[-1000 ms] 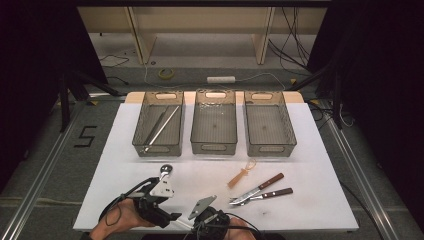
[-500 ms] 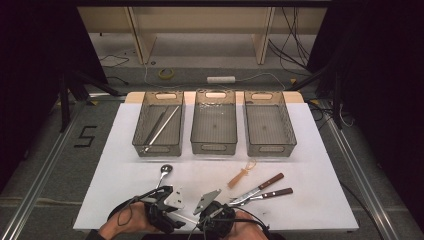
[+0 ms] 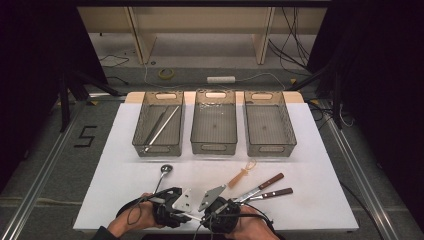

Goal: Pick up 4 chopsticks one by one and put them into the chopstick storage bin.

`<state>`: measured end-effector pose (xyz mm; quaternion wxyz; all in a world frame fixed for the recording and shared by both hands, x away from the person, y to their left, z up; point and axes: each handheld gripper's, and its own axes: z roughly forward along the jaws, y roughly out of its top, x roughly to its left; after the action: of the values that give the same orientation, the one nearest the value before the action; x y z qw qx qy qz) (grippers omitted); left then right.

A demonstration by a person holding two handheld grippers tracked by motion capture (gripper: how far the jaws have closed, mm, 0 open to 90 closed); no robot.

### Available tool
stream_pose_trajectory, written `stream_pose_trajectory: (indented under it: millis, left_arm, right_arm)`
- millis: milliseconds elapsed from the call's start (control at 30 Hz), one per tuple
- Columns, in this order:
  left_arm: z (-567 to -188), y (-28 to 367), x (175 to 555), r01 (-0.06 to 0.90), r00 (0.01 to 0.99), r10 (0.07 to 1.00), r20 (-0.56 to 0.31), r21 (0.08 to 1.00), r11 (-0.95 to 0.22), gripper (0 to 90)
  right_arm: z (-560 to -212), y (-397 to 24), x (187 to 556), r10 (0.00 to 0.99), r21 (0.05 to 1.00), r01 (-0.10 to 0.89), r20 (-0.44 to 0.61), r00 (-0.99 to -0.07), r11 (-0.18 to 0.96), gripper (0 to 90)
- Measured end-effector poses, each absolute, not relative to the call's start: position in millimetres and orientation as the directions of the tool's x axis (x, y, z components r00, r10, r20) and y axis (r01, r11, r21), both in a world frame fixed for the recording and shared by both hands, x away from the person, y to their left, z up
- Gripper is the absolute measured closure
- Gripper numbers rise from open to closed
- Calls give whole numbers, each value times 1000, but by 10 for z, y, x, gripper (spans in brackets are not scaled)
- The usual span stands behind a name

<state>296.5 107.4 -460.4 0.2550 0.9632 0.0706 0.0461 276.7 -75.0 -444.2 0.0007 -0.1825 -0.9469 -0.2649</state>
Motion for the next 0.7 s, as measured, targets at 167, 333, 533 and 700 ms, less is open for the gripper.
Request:
stream_pose_trajectory:
  millis: [167,333,533,700]
  left_arm:
    - [-4551,989,2961,45,991,99,85,488,-871,755]
    - [-4509,895,2972,15,993,73,97,494,-869,832]
    - [-4457,881,3077,50,983,135,121,533,-845,836]
    - [-4393,923,3197,126,968,227,104,584,-802,837]
  right_arm:
    - [-4374,-867,2824,305,513,310,96,-947,801,844]
    - [-4261,-1061,2957,335,560,334,105,-936,758,687]
    - [-4083,-1253,3033,399,635,367,99,-912,680,529]
    - [-3983,-1442,3098,475,713,402,111,-873,574,435]
